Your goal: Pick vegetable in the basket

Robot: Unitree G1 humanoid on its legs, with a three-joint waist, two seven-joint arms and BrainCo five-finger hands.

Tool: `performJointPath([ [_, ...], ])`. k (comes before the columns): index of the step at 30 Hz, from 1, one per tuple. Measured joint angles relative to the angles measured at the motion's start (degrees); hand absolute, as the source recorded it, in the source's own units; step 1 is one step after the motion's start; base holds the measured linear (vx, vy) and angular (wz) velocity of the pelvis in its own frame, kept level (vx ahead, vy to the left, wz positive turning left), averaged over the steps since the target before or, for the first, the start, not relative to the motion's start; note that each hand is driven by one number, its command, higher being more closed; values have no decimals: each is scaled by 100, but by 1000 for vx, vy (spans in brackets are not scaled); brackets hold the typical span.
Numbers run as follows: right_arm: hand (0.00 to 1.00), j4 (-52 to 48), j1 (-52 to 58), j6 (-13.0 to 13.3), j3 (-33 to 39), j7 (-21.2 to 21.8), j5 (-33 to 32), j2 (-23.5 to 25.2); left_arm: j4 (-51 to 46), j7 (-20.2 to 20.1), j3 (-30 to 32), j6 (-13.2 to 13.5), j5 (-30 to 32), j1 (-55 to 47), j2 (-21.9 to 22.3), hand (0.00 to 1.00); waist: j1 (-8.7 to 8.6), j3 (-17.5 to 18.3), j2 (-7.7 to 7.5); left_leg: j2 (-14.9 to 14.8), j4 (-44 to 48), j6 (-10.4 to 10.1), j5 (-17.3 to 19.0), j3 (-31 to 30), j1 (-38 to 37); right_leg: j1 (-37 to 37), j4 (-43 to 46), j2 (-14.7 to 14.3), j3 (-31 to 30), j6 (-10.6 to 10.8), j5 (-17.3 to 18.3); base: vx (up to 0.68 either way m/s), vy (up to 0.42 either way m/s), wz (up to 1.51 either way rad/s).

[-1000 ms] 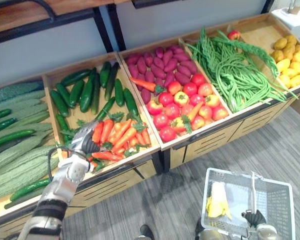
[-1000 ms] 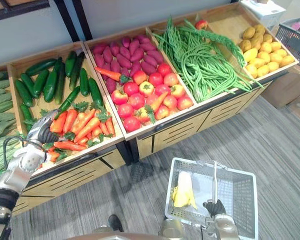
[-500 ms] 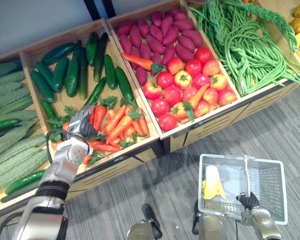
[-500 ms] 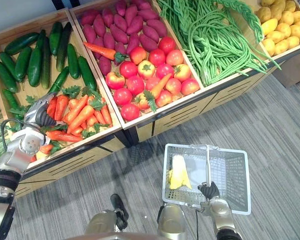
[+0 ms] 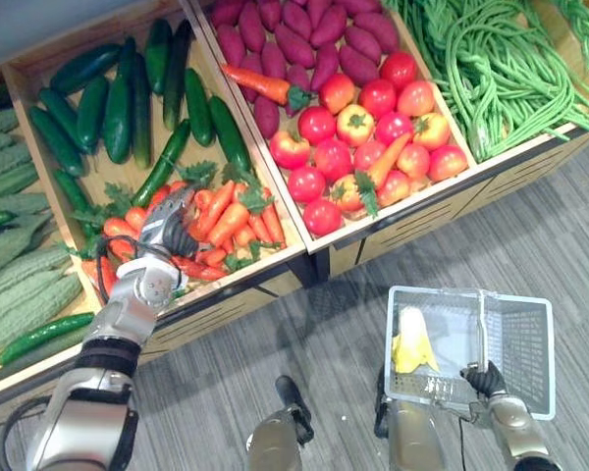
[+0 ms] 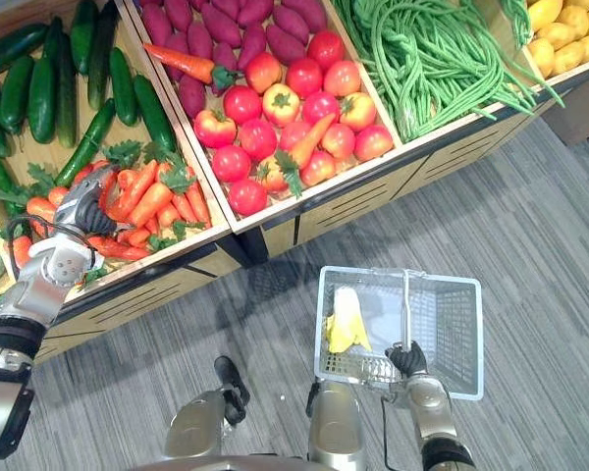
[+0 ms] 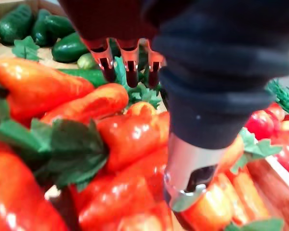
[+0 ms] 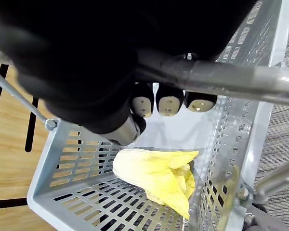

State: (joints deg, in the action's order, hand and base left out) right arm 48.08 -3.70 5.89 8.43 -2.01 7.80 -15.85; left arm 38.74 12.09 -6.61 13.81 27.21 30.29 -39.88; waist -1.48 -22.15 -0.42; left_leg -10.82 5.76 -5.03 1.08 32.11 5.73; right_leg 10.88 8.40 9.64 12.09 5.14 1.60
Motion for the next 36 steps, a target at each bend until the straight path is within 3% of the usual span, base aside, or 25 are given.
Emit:
performJointPath([
  [9, 100, -4, -88, -4, 2, -12, -144, 5, 46, 10, 16, -77, 1, 24, 48, 0, 2, -128, -72, -35, -8, 8, -7, -6, 168, 208, 45, -49, -60, 13, -13, -64, -3, -1],
  [10, 100, -5, -96, 8, 0, -13, -160, 5, 51, 31, 21, -140, 1, 64, 53, 100, 7, -146, -88, -29, -10, 15, -12, 2, 176, 230, 48, -48, -81, 13, -25, 0, 0, 0],
  [17, 100, -1, -173, 21, -55, -12, -162, 5, 492, 340, 78, -302, 1, 454, 151, 100, 1, -163, -117, 15, -117, 53, -95, 24, 219, 294, -45, -53, -135, -3, -141, -4, 7, -2],
  [30, 100, 11, -346, 64, -225, -42, -176, 117, 720, 792, 132, -319, 7, 822, 153, 100, -19, -358, -403, 131, -373, 104, -273, 62, 235, 361, -243, -43, -200, 3, -355, -16, 6, -2],
  [36, 100, 19, -342, 60, -224, -61, -172, 139, 719, 1046, 241, -332, 6, 821, 153, 100, -24, -362, -412, 131, -373, 112, -288, 33, 165, 265, -255, -43, -175, 2, -368, 4, 2, 1],
])
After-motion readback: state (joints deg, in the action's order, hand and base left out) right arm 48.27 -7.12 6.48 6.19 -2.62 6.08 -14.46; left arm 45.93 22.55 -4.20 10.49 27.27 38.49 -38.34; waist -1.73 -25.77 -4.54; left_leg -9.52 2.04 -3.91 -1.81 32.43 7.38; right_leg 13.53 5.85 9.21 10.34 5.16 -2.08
